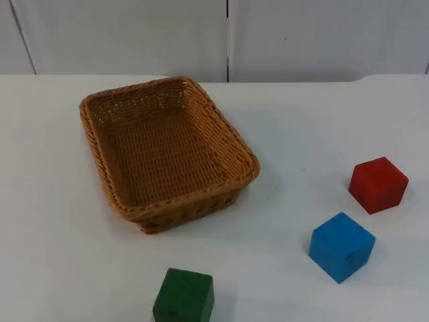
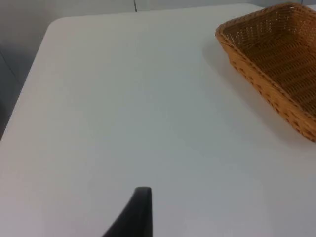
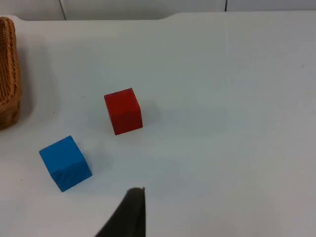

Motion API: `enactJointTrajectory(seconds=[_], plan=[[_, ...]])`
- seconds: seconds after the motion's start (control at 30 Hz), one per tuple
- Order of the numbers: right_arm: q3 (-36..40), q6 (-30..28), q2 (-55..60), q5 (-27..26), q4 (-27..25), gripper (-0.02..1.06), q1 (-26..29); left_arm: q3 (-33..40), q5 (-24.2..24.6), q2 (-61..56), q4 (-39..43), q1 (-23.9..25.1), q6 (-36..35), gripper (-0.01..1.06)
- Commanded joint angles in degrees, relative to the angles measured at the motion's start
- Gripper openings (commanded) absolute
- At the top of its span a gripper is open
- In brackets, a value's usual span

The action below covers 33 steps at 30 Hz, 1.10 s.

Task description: Pick up one cube with each hand and place exactly two cubes into the same basket, leaving the remaining cube outside.

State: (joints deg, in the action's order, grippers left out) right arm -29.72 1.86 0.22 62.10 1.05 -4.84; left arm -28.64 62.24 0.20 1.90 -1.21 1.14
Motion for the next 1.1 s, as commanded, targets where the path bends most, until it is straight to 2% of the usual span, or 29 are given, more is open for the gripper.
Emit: enactJointTrajectory(seconds=[0.0,0.17,0.47,0.9,1.07], plan=[[-1.1,-0.2,-0.2,-0.6,-0.2,1.05,0.5,-0.2,-1.2,-0.2,-0.3,0.2,-0.4,1.05],[-3.4,-0.3,2.6,-0.7,-0.1,1.05,0.5,-1.7,-2.6,-0.2,-0.3,0.2,-0.4,1.05],[-7.6,-0.3,12.4,-5.9,-0.2,1.05,0.5,-2.0,-3.3,3.7,-2.6,0.2,-0.4,1.05],[-10.8,-2.3,20.8,-7.2,-0.1,1.05,0.5,-2.1,-7.1,10.2,-8.9,0.2,-0.4,1.05],[-11.9,-2.3,24.3,-8.1,-0.2,1.05,0.5,-5.5,-7.4,14.2,-10.2,0.2,-0.4,1.05]])
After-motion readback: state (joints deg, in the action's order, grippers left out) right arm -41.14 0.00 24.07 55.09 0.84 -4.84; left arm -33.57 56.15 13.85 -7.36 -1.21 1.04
